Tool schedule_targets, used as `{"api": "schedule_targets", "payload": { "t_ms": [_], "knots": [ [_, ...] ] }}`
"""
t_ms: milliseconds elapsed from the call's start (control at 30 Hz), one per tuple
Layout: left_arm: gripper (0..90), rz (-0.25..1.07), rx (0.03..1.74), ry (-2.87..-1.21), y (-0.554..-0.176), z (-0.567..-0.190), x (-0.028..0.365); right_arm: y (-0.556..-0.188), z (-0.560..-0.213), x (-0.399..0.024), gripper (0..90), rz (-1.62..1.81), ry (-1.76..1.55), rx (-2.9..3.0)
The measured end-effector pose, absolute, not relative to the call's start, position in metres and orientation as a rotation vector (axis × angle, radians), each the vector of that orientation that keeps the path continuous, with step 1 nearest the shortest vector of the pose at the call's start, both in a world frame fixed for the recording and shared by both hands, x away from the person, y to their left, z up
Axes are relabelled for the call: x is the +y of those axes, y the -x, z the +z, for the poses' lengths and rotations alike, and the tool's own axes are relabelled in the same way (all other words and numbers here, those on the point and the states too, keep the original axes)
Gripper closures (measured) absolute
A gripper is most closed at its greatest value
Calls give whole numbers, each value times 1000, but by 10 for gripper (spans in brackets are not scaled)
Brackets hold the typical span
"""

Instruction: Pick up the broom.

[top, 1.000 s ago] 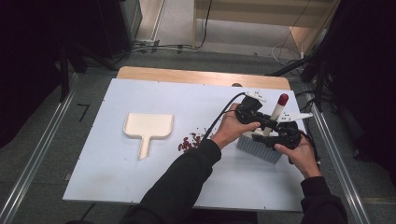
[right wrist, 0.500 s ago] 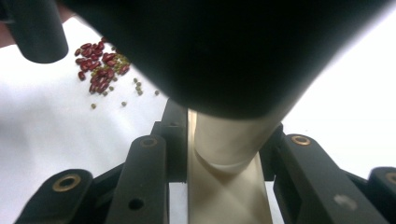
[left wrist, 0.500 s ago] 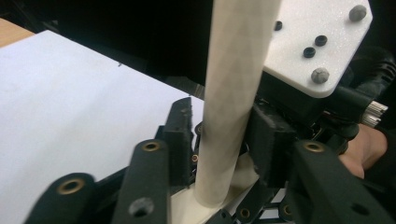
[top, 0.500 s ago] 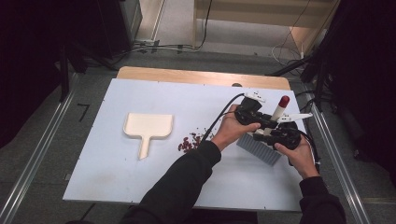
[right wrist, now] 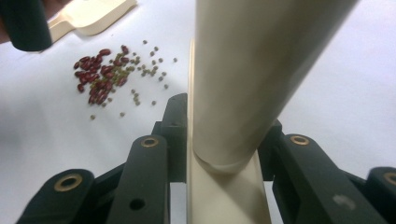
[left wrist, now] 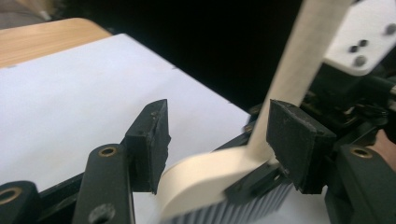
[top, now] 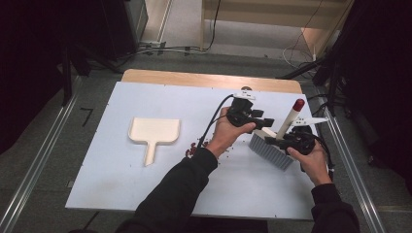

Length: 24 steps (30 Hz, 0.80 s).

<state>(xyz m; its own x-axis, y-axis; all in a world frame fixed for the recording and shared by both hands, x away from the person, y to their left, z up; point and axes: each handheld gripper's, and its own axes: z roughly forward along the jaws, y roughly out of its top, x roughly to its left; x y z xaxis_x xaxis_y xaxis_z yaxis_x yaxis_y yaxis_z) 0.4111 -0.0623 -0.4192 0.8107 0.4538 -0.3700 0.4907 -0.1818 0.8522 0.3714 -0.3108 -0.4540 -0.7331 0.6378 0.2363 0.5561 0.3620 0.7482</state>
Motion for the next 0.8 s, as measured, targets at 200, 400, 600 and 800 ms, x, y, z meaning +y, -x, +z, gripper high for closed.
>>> {"api": "schedule_targets", "payload": {
  "t_ms": [200,400,600,800],
  "knots": [
    [381,19,806,-1786,-409,-420,-33,-373,-454,-309,642,1330,-1119,2488],
    [355,74,896,-1764,-401,-421,0,-374,-453,-305,642,1343,-1136,2464],
    [355,122,967,-1741,-384,-424,36,-376,-453,-299,642,1341,-1156,2438],
    [354,190,1053,-1715,-363,-426,78,-378,-452,-295,643,1338,-1173,2406]
  ]
}}
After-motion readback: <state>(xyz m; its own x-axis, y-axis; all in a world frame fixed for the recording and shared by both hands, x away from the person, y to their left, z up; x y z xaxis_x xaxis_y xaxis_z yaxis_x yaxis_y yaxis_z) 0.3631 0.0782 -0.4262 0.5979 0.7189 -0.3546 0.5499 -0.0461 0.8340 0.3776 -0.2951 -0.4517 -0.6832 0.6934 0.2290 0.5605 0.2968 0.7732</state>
